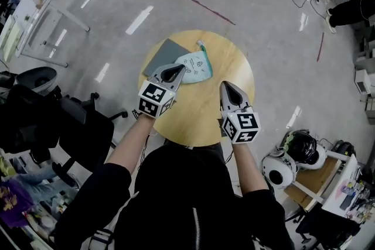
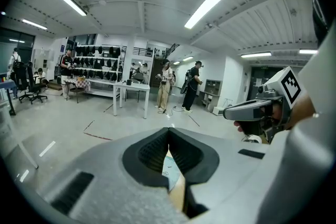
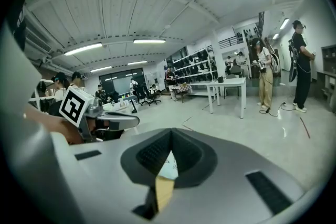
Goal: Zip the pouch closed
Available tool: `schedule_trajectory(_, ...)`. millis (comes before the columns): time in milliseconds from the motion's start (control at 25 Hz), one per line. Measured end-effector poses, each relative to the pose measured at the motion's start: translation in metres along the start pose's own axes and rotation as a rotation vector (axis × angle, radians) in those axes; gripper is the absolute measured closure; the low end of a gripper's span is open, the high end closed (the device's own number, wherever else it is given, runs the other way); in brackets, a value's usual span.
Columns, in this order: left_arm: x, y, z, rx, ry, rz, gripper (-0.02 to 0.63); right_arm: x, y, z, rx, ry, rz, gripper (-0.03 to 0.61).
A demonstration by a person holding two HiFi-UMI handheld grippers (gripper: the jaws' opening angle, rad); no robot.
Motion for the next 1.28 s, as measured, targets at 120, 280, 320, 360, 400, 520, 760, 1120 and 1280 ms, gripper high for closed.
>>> schedule_trajectory(120, 0.020, -0.004, 0.010, -0.022, -0.026, 0.021, 0.612, 0.016, -0.006, -0.015, -0.015, -0.031, 0.006, 0.575)
schedule_trajectory(280, 0.055, -0.006, 0.016, -0.049, -0.056, 0.061, 0.612, 0.035, -0.009, -0.042, -0.040, -0.077, 0.023, 0.575)
schedule_trajectory(320, 0.064, -0.005, 0.019, -0.057, -0.067, 0.071, 0.612, 0.042, -0.009, -0.048, -0.042, -0.091, 0.029, 0.575)
schedule_trajectory(360, 0.073, -0.003, 0.022, -0.066, -0.080, 0.082, 0.612, 0.048, -0.007, -0.054, -0.041, -0.106, 0.036, 0.575)
schedule_trajectory(400, 0.082, 0.000, 0.025, -0.077, -0.094, 0.094, 0.605, 0.054, -0.005, -0.060, -0.041, -0.122, 0.045, 0.575)
schedule_trajectory(520, 0.105, 0.008, 0.035, -0.111, -0.137, 0.125, 0.600, 0.072, 0.003, -0.074, -0.043, -0.170, 0.069, 0.575)
schedule_trajectory(760, 0.151, 0.016, 0.054, -0.207, -0.231, 0.168, 0.500, 0.099, 0.020, -0.103, -0.016, -0.232, 0.096, 0.575)
schedule_trajectory(1120, 0.215, 0.048, 0.085, -0.457, -0.393, 0.209, 0.373, 0.119, 0.048, -0.145, 0.040, -0.277, 0.135, 0.575)
schedule_trajectory(1280, 0.233, 0.067, 0.104, -0.543, -0.504, 0.215, 0.365, 0.122, 0.065, -0.165, 0.061, -0.278, 0.163, 0.575)
Point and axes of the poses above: the fingertips, and each gripper's own axes: x forward along the fingers, z to its left, y out of its underside, the point moved 1 cm from there along -x, backward along the fingers, and after that the axes turned 13 degrees about -x, right-handed, at the moved point
